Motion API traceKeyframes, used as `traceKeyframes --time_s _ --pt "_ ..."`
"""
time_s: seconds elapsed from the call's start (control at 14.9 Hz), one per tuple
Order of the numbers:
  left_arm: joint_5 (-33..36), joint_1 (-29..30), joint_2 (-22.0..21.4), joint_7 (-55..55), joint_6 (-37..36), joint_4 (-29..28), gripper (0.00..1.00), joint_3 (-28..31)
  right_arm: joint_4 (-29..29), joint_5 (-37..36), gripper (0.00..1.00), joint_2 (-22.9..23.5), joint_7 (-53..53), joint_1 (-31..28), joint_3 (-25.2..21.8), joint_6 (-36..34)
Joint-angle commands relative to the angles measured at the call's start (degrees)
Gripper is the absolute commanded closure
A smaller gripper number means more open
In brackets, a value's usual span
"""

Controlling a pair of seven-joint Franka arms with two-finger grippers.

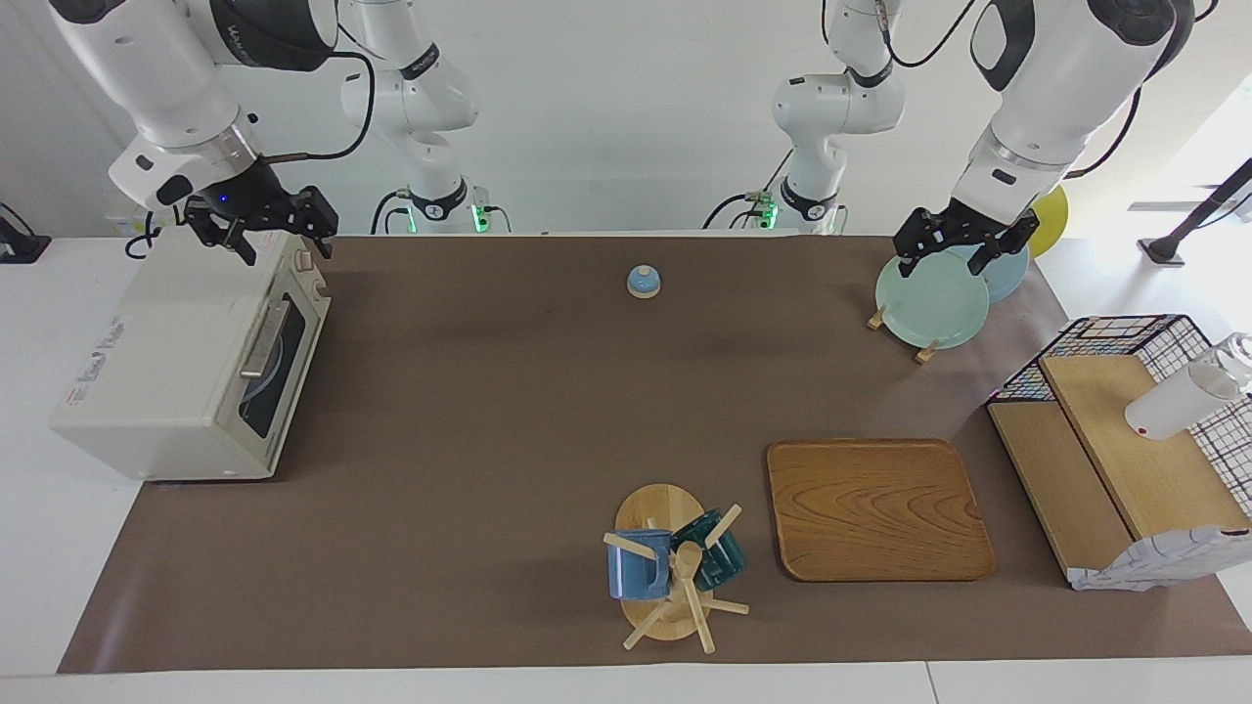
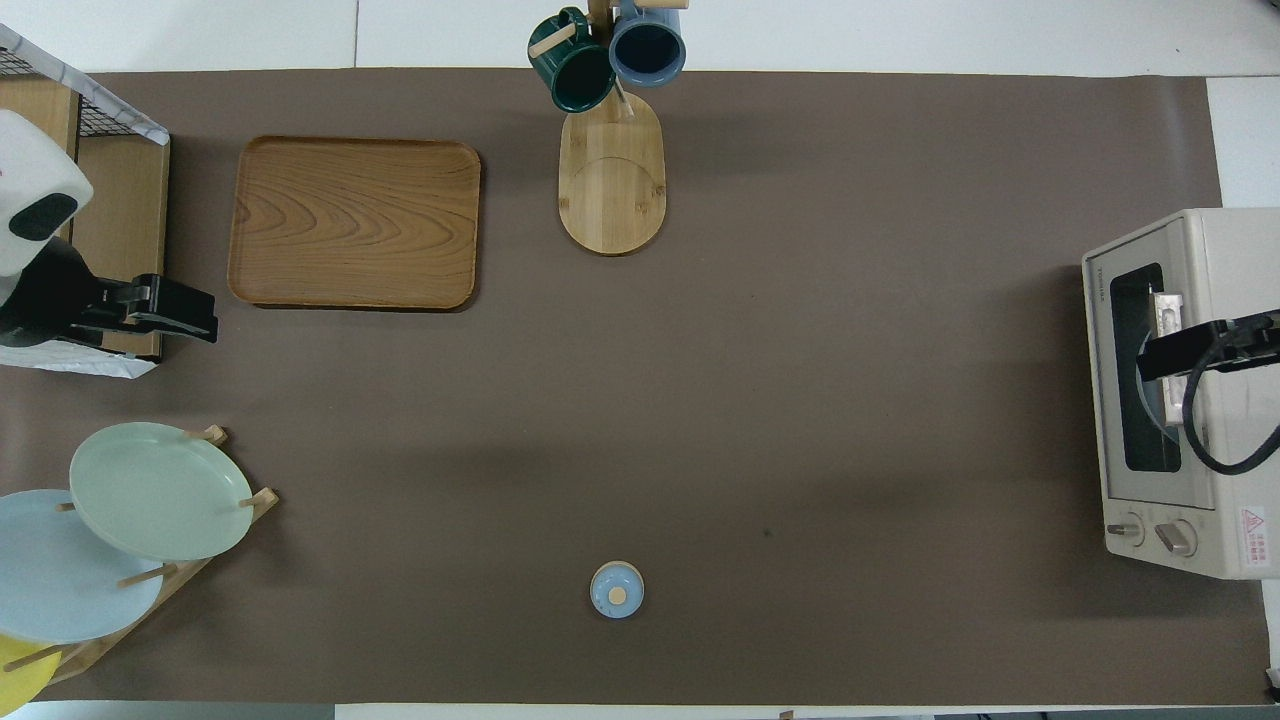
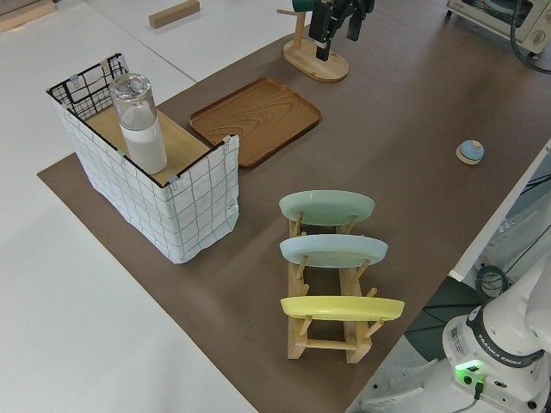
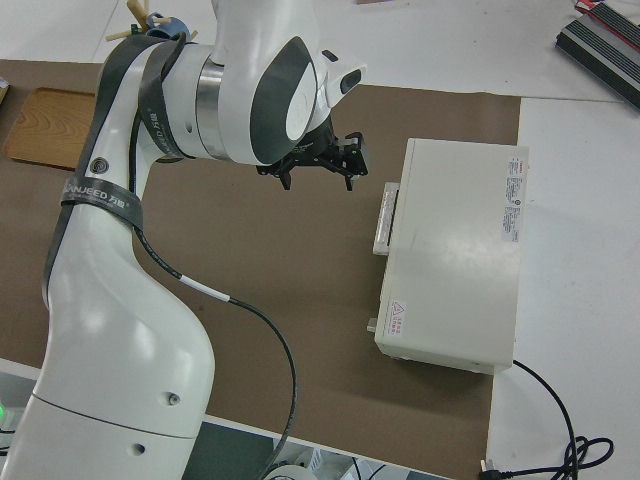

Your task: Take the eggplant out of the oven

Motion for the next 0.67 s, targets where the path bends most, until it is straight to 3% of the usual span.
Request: traceKeyframes --time_s 0.0,0.4,0.47,0.6 --pt "1.34 0.80 -1.48 0.22 -0.18 -1.18 0.00 -0.54 -0.03 -0.66 0.00 -0.44 0.93 0.46 -0.25 -0.44" --pt "1.34 0.80 -1.48 0.22 -0.18 -1.18 0.00 -0.54 -0.20 -0.49 0.00 -0.53 0.05 0.19 -0.33 0.17" --pt "1.34 0.80 -1.48 0.22 -0.18 -1.18 0.00 -0.54 -0.38 -0.14 0.08 -0.53 -1.26 0.28 -0.33 0.35" --pt "1.34 0.80 -1.48 0.22 -0.18 -1.18 0.00 -0.54 -2.39 0.13 1.00 -1.32 -1.80 0.63 -0.33 2.35"
